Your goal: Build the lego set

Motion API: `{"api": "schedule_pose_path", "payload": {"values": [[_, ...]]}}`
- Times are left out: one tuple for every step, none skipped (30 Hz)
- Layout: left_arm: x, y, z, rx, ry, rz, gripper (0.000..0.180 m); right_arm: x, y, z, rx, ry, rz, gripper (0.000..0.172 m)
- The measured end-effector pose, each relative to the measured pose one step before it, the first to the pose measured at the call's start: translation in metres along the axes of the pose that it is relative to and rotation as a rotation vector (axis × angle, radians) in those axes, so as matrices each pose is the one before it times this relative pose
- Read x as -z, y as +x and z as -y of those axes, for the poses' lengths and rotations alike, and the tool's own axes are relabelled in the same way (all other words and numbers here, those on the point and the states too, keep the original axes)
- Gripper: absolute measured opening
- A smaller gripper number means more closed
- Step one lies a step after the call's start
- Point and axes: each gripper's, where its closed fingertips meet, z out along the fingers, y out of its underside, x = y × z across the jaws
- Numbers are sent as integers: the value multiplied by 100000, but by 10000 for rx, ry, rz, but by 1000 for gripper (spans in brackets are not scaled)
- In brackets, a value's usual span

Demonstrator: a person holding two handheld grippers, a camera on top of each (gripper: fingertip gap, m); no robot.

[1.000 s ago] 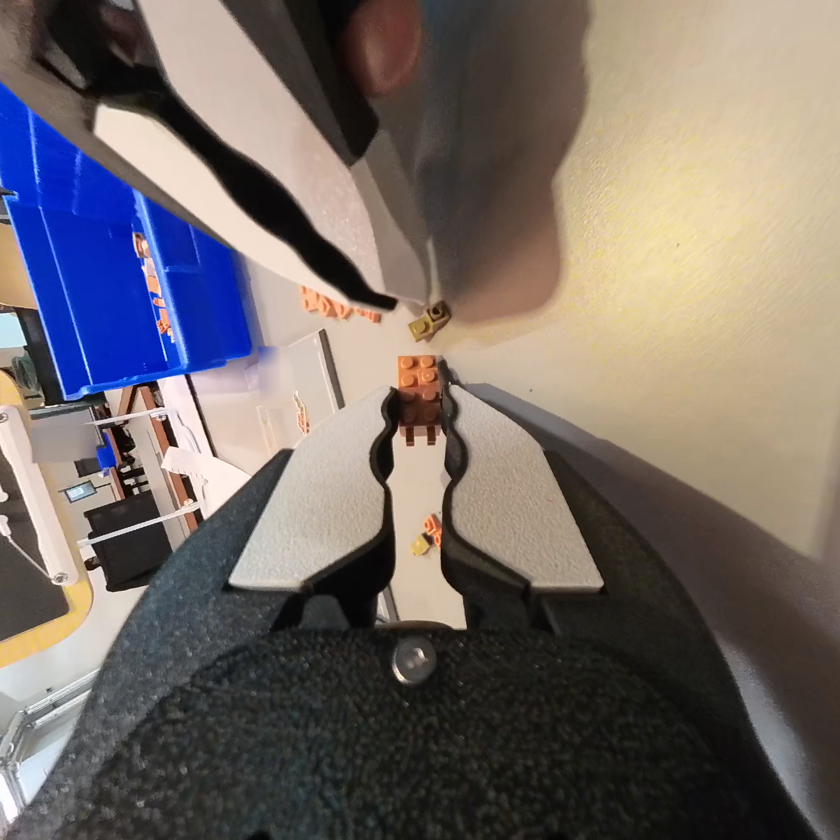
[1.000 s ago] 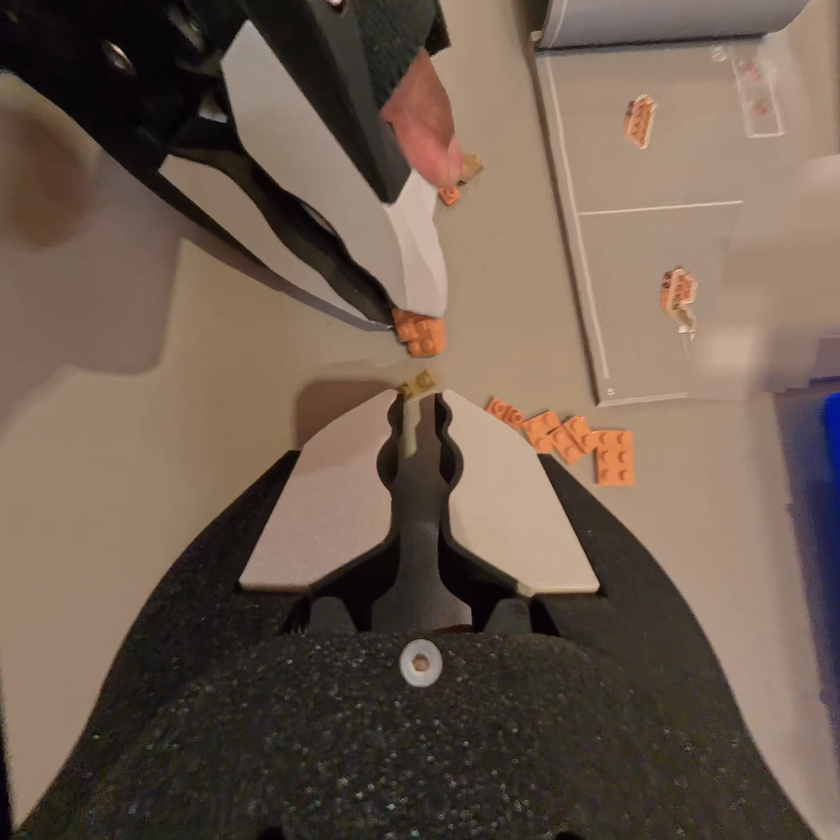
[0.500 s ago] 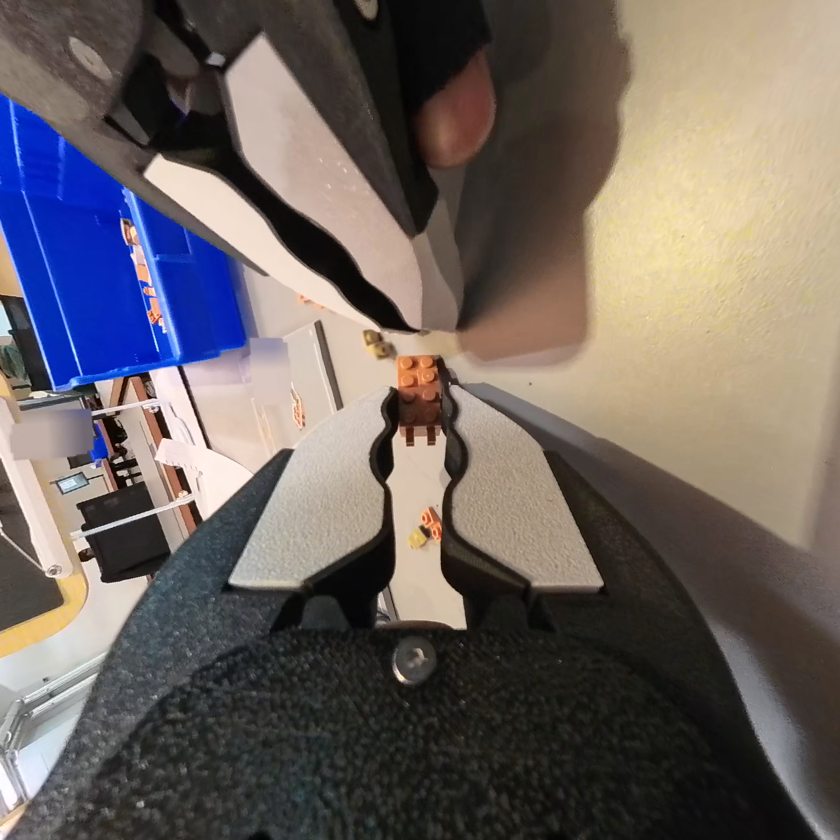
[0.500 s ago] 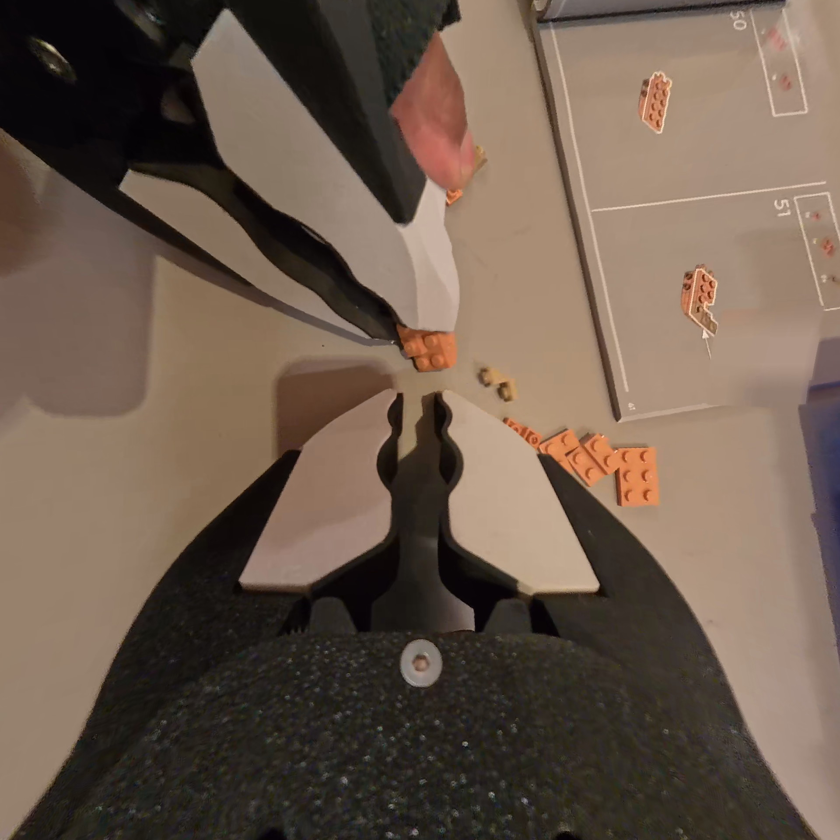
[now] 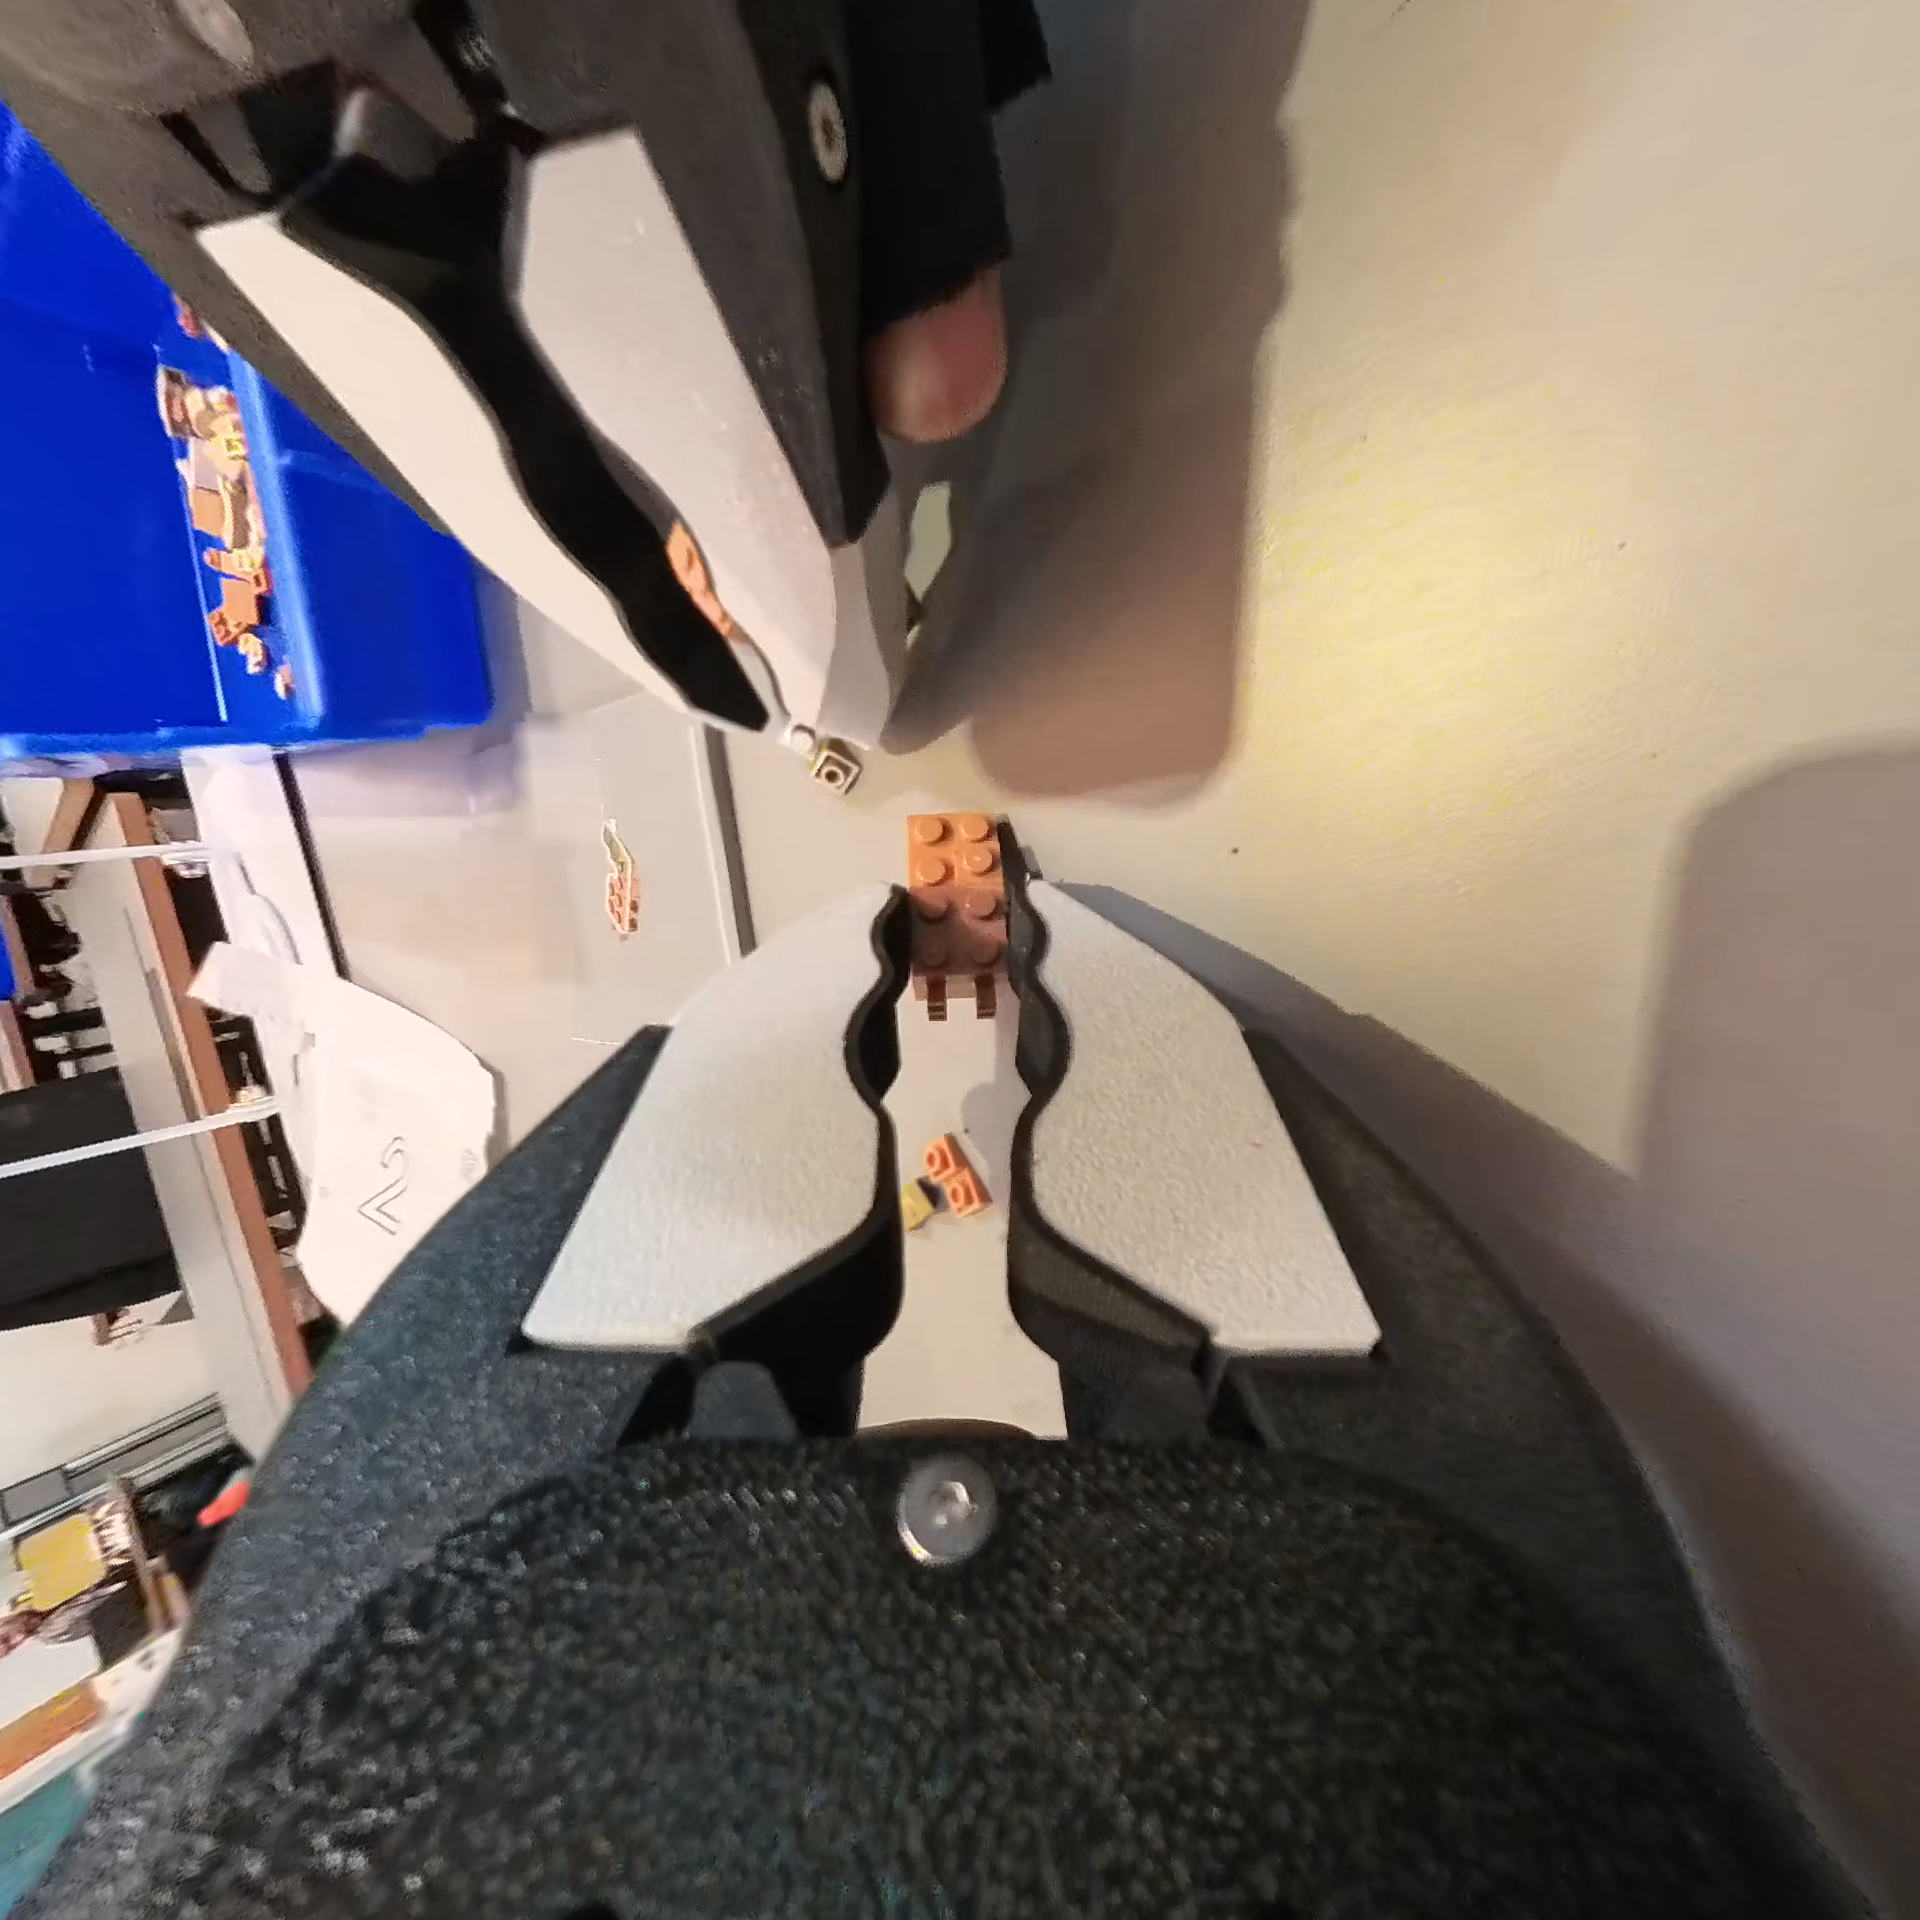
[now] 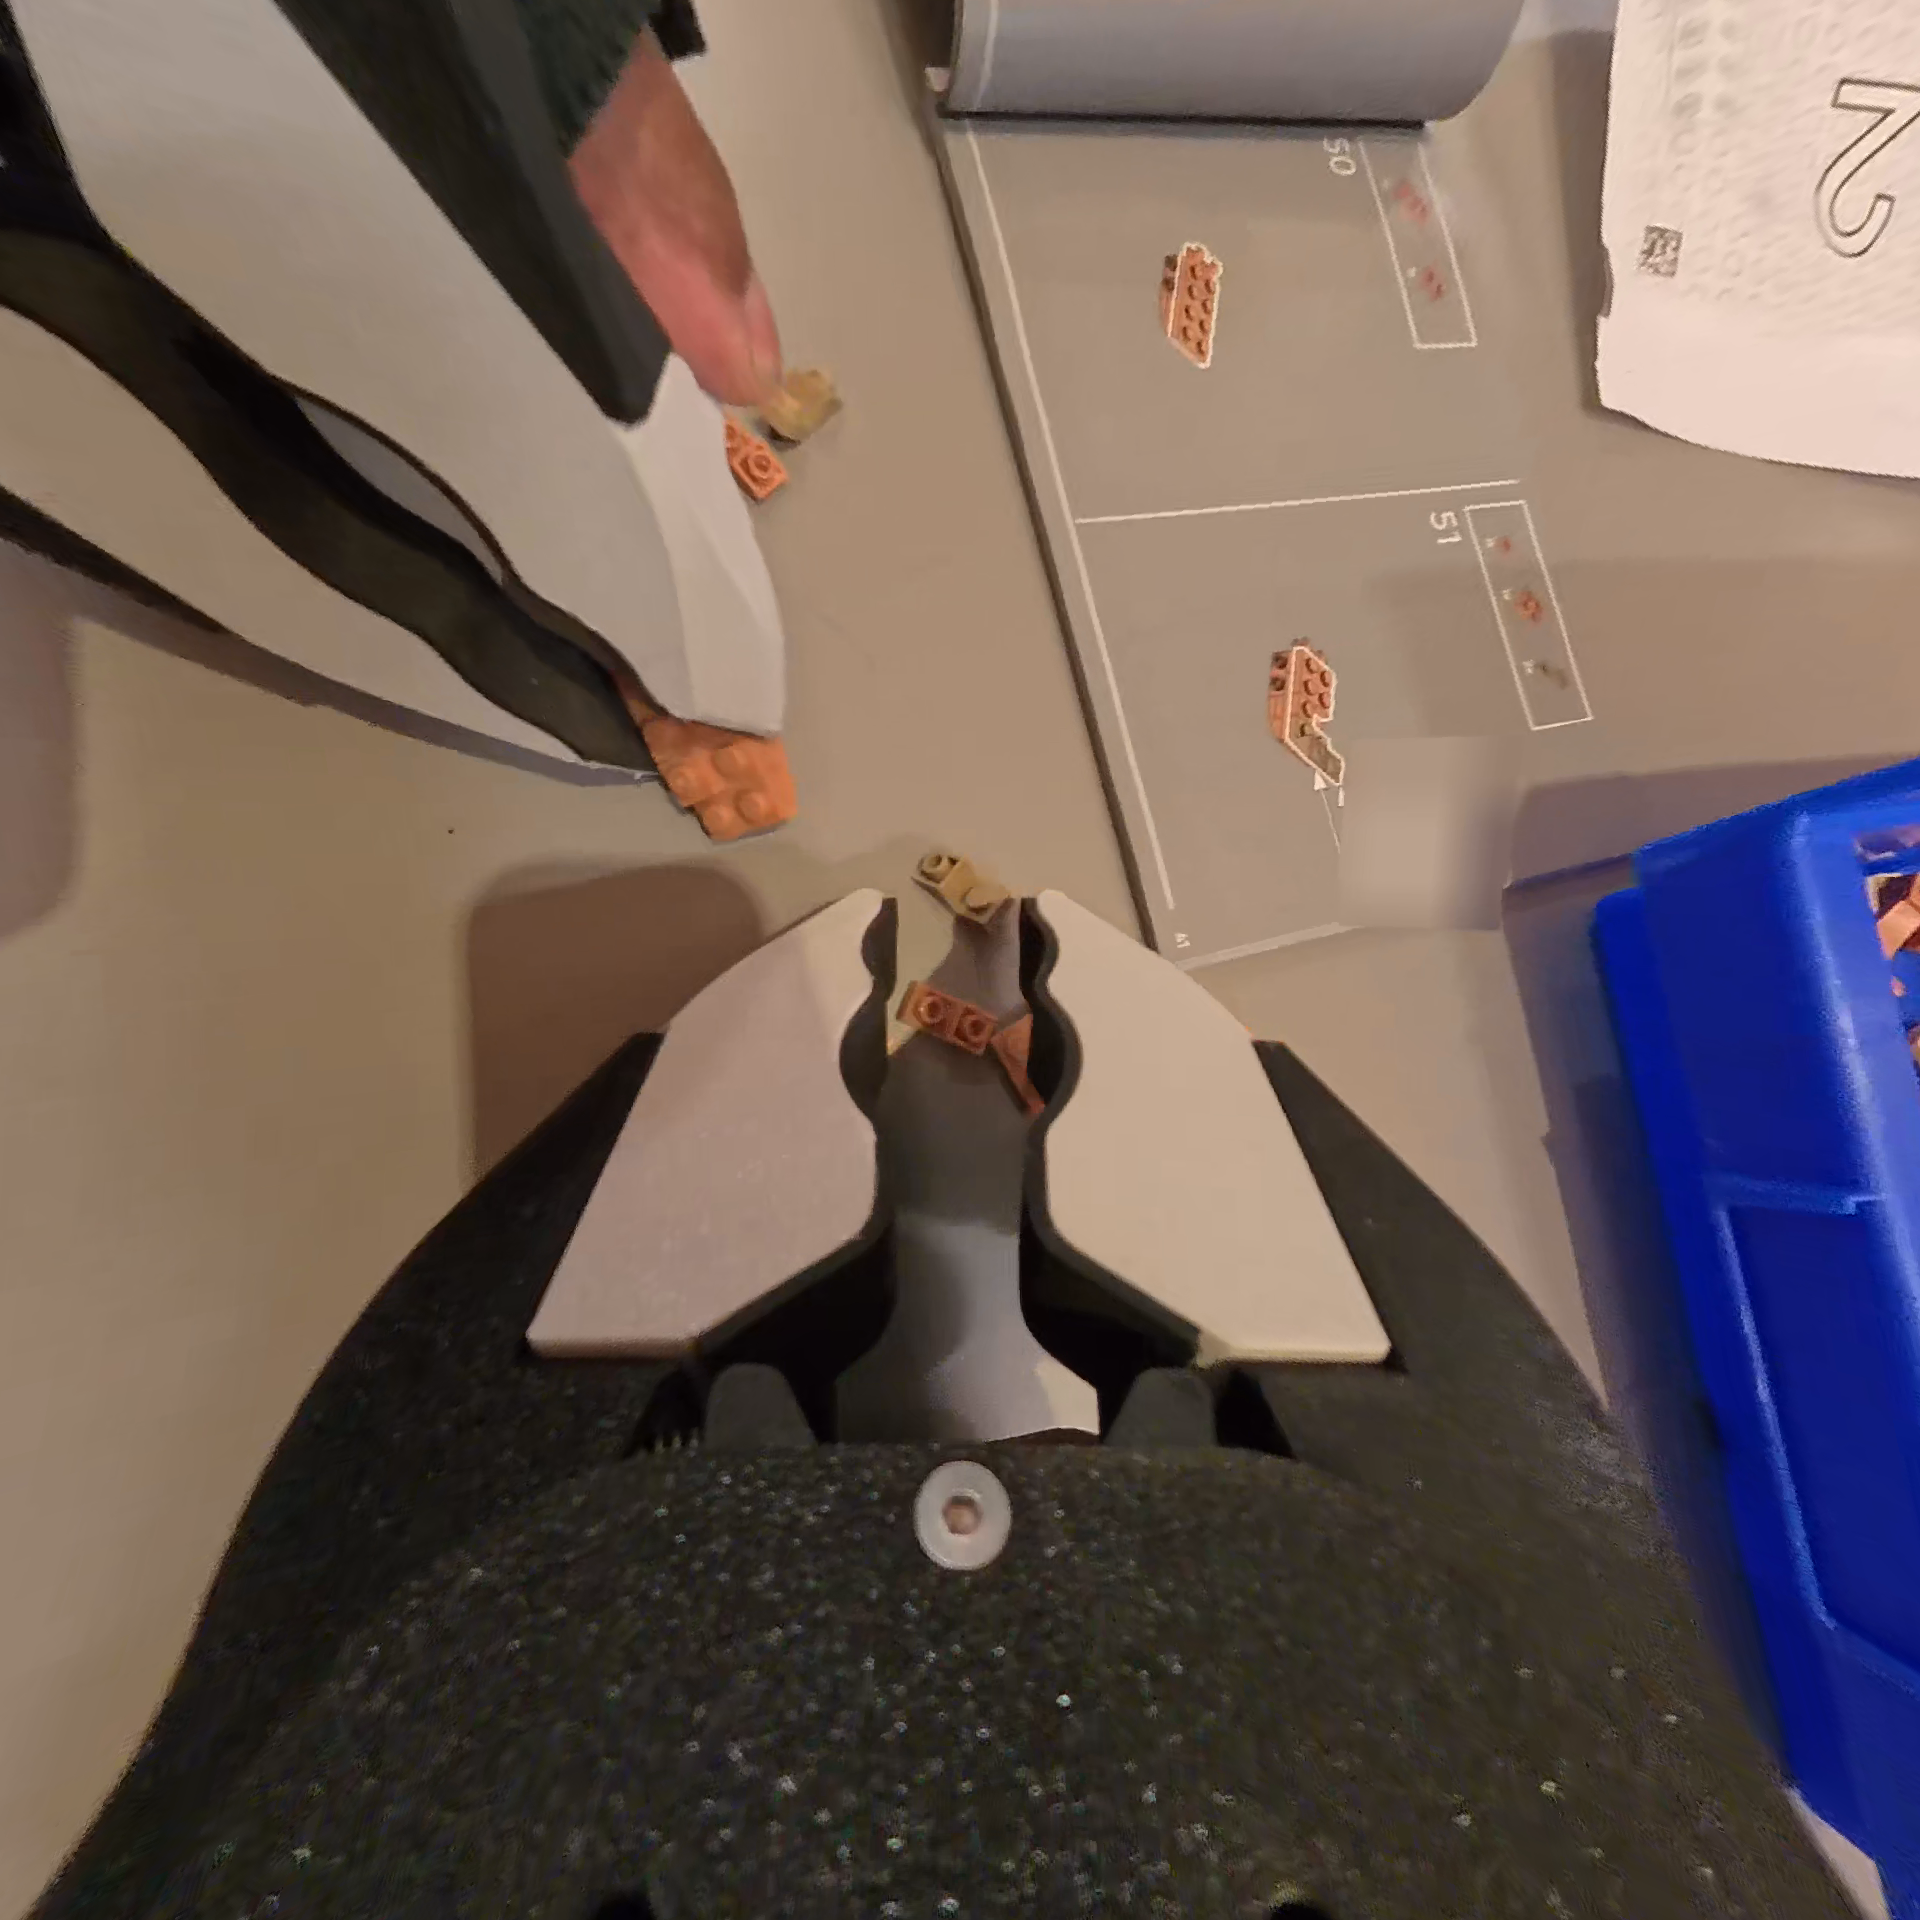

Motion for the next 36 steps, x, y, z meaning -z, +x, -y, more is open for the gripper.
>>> {"api": "schedule_pose_path", "payload": {"values": [[12, 34, -4, 119, 49, -70, 18, -44, 187, 32, 45, -4, -78, 23], [10, 24, -9, 102, 54, -64, 18, -34, 183, 40, 60, 10, -28, 25], [16, 42, 3, 107, 69, -76, 18, -23, 112, 40, 125, 32, 55, 26], [16, 53, 11, 130, 80, -98, 18, -34, 6, -6, 194, 36, 168, 26], [27, 77, 31, 123, 100, -115, 18, -60, -153, -87, 273, 7, 307, 26], [35, 102, 39, 149, 112, -139, 18, -11, -264, -63, 396, 44, 391, 26], [23, 106, 39, 173, 112, -150, 18, 49, -208, 33, 544, 121, 344, 24], [24, 92, 29, 177, 114, -149, 18, 46, 41, -7, 577, 116, 167, 24], [22, 76, 30, 171, 113, -136, 18, 34, 295, -64, 445, 59, 30, 25], [3, 52, 17, 141, 100, -108, 18, 7, 261, -47, 298, 37, 85, 27], [4, 37, -10, 111, 83, -88, 17, -26, 176, 52, 180, 83, 147, 28], [11, 29, -17, 109, 75, -83, 17, -24, 102, 147, 82, 131, 163, 29], [0, 27, -15, 129, 71, -90, 17, -43, -102, 169, 50, 131, 261, 29], [18, 35, -17, 129, 72, -97, 18, -69, -252, 118, 73, 77, 298, 29], [4, 52, -11, 120, 76, -100, 17, -103, -136, 20, 109, -13, 164, 29], [15, 58, -5, 132, 75, -102, 17, -128, 76, -106, 100, -110, 1, 27], [8, 68, -1, 145, 80, -118, 17, -103, 142, -136, 30, -127, -35, 20], [8, 100, 21, 169, 94, -143, 17, -65, -45, -67, -33, -44, 74, 13], [0, 84, 2, 201, 87, -137, 17, -30, -120, 7, -74, 61, 95, 7], [-12, 45, -3, 223, 77, -113, 17, -15, -2, 21, -99, 92, -14, 7], [-19, 14, -5, 235, 73, -88, 17, 17, 20, -18, -97, 73, -42, 7], [-39, 36, -1, 248, 71, -98, 17, 65, -27, 23, -83, 87, -20, 7], [-66, 40, -67, 286, 37, -111, 18, 90, -27, 93, -83, 119, -25, 6], [-93, 1, -111, 313, -4, -89, 18, 118, -68, 168, -93, 152, -15, 6], [-40, 0, 25, 304, 94, -85, 18, 133, -170, 254, -82, 190, 29, 6], [-28, 36, -5, 261, 75, -112, 18, 163, -201, 319, -51, 222, 35, 6], [1, 1, -36, 241, 46, -80, 18, 175, -146, 346, -34, 223, -13, 6], [1, 12, -39, 188, 27, -78, 18, 181, -134, 324, -43, 194, -19, 6], [25, 29, -55, 141, 20, -72, 18, 174, -186, 294, -49, 178, 26, 6], [53, 70, -73, 118, 7, -105, 18, 165, -231, 302, -42, 190, 58, 6], [65, 122, -82, 78, 0, -150, 20, 169, -250, 296, -43, 197, 66, 6], [59, 13, -71, 55, 1, -64, 24, 163, -238, 274, -51, 196, 60, 6], [62, -87, -75, 56, 4, -1, 27, 170, -199, 290, -53, 209, 48, 6], [79, -70, -21, 67, 31, -15, 29, 178, -190, 292, -67, 235, 53, 6], [125, -70, 73, 100, 88, -25, 30, 205, -184, 352, -102, 278, 81, 6], [210, -105, 215, 105, 171, -11, 32, 227, -132, 409, -129, 332, 68, 6]]}}
